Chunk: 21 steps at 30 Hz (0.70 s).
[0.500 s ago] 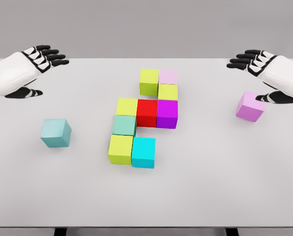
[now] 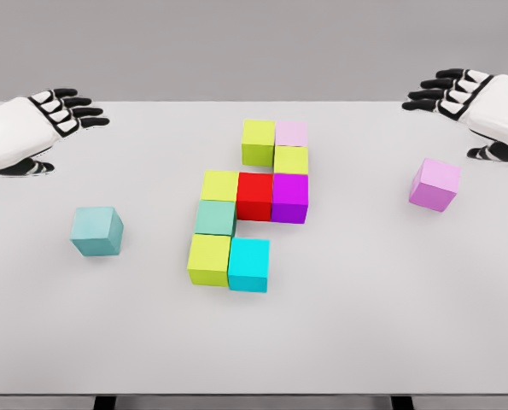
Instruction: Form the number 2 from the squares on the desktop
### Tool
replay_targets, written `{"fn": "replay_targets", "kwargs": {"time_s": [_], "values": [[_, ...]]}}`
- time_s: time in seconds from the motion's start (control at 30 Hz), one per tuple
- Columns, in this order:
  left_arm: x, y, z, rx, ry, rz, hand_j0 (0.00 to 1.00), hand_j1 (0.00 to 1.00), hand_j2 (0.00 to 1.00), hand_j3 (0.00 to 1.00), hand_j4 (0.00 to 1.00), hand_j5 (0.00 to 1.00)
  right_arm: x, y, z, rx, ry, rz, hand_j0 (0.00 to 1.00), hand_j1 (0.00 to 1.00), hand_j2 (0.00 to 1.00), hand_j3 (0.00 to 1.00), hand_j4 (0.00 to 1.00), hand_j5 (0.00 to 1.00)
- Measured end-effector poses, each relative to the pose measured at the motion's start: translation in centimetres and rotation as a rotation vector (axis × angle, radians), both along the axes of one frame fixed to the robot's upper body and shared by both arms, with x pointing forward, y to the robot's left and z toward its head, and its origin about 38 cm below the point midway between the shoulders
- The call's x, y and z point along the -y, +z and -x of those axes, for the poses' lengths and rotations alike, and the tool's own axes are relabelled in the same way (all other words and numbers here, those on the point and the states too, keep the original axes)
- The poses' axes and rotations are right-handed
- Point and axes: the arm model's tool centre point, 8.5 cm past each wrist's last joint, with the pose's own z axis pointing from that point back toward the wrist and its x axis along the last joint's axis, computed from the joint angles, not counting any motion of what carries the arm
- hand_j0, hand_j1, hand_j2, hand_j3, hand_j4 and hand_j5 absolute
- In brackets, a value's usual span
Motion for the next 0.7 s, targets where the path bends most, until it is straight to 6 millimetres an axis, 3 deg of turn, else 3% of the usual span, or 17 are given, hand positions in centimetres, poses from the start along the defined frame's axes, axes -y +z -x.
{"fn": "replay_targets", "kwargs": {"time_s": [0.07, 0.13, 0.2, 0.27, 0.33, 0.4, 0.57, 0.7], "values": [[0.3, 0.4, -0.4, -0.016, -0.009, -0.055, 1.00, 1.00, 1.00, 1.00, 1.00, 1.00, 0.2, 3.0, -0.8, 0.041, -0.006, 0.061, 1.00, 1.00, 1.00, 1.00, 1.00, 1.00], [0.6, 0.3, -0.5, -0.043, -0.021, -0.117, 1.00, 1.00, 1.00, 1.00, 1.00, 1.00, 1.5, 4.1, -2.4, 0.024, -0.050, 0.093, 1.00, 1.00, 1.00, 1.00, 1.00, 1.00], [0.6, -0.3, -0.3, -0.077, -0.030, -0.164, 1.00, 1.00, 1.00, 1.00, 1.00, 1.00, 3.5, 2.3, -3.8, -0.069, -0.116, 0.122, 1.00, 1.00, 1.00, 1.00, 1.00, 1.00], [0.3, -1.2, 0.3, -0.115, -0.036, -0.205, 1.00, 1.00, 1.00, 1.00, 1.00, 1.00, 4.8, -0.8, -4.6, -0.198, -0.157, 0.146, 1.00, 1.00, 1.00, 1.00, 1.00, 1.00], [0.1, -1.8, 0.9, -0.146, -0.038, -0.237, 1.00, 1.00, 1.00, 1.00, 1.00, 1.00, 4.8, -2.1, -5.6, -0.259, -0.170, 0.150, 1.00, 1.00, 1.00, 1.00, 1.00, 1.00], [-0.1, -2.0, 1.1, -0.162, -0.038, -0.257, 1.00, 1.00, 1.00, 1.00, 1.00, 1.00, 4.6, -1.1, -7.5, -0.258, -0.187, 0.134, 1.00, 1.00, 1.00, 1.00, 1.00, 1.00], [-0.2, -2.4, 1.4, -0.178, -0.039, -0.275, 1.00, 1.00, 1.00, 1.00, 1.00, 1.00, 4.3, -5.9, -9.8, -0.387, -0.220, 0.143, 1.00, 1.00, 1.00, 1.00, 1.00, 1.00], [-0.2, -2.5, 1.4, -0.185, -0.039, -0.287, 1.00, 1.00, 1.00, 1.00, 1.00, 1.00, 3.7, -8.0, -10.2, -0.428, -0.220, 0.175, 1.00, 1.00, 1.00, 1.00, 1.00, 1.00]]}}
